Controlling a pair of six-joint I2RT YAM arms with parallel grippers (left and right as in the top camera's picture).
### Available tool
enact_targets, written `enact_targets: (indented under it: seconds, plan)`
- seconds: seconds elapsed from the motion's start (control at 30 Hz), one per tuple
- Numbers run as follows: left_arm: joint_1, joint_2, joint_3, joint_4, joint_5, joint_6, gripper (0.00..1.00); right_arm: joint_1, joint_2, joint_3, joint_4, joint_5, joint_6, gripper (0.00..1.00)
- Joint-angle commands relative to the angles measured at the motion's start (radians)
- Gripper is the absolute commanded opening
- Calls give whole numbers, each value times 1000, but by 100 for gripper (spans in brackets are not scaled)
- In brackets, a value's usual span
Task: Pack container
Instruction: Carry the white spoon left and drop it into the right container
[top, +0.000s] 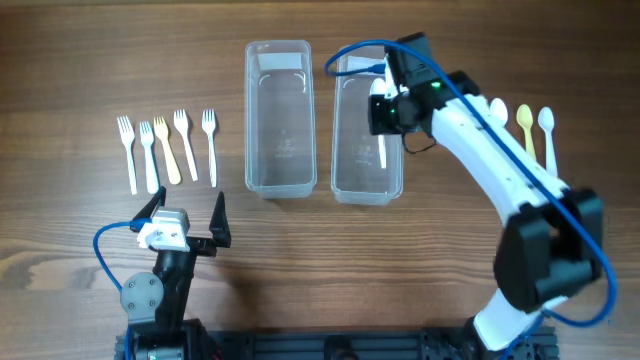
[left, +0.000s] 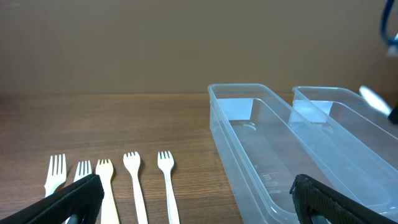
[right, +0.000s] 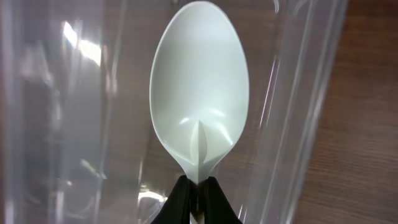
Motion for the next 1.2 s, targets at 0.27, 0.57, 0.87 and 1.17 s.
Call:
enact_targets:
  seconds: [0.27, 0.57, 0.87, 1.17]
  plan:
    - [-6, -7, -9, 2, -3, 23, 100, 6, -9, 20, 10, -11, -51, 59]
    - [-6, -7, -9, 2, -3, 23, 100, -89, -208, 82, -105, 19, -113, 60]
    - [-6, -7, -9, 2, -3, 23, 100, -293, -293, 67, -204, 63, -397, 61]
    - [-6, -7, -9, 2, -3, 23, 100, -379, -169, -2, -145, 142, -437, 52]
